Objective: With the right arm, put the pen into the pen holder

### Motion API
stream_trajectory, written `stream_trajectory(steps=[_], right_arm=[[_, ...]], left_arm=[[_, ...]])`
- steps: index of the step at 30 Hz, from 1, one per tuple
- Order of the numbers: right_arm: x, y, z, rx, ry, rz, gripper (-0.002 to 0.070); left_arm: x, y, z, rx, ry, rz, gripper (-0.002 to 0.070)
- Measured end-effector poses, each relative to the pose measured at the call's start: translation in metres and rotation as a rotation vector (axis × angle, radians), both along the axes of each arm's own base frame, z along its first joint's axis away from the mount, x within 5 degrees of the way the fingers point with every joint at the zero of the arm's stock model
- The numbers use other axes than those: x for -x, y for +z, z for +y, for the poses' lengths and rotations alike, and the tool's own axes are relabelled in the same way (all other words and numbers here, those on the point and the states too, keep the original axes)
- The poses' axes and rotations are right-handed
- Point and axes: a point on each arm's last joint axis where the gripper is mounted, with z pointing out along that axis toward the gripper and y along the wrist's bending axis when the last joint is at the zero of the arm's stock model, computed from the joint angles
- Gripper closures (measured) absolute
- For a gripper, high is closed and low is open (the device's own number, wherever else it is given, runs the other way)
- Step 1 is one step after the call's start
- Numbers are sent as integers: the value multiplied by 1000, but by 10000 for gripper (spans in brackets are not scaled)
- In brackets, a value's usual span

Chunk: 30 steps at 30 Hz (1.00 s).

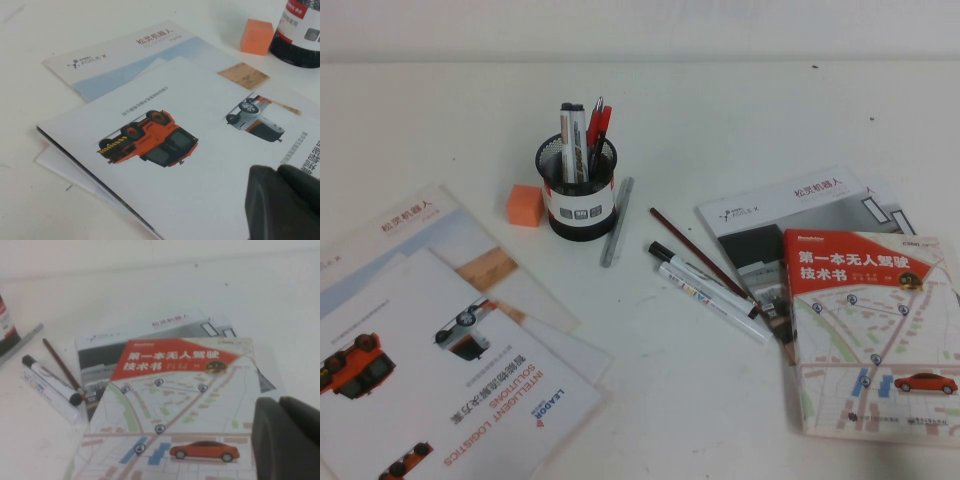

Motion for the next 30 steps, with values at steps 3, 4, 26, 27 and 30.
stream_trajectory(steps=[3,4,26,27,30], right_arm=[[2,-3,-1,-11,-14,12,695],[3,-5,-1,-13,-19,31,695],[4,-10,-2,-14,-56,85,695],[4,-10,-2,-14,-56,85,695],[4,-10,-2,-14,-56,85,695]], left_arm=[[0,0,0,0,0,0,678],[0,0,0,0,0,0,677],[0,0,0,0,-5,0,677],[0,0,0,0,-5,0,677],[0,0,0,0,-5,0,677]])
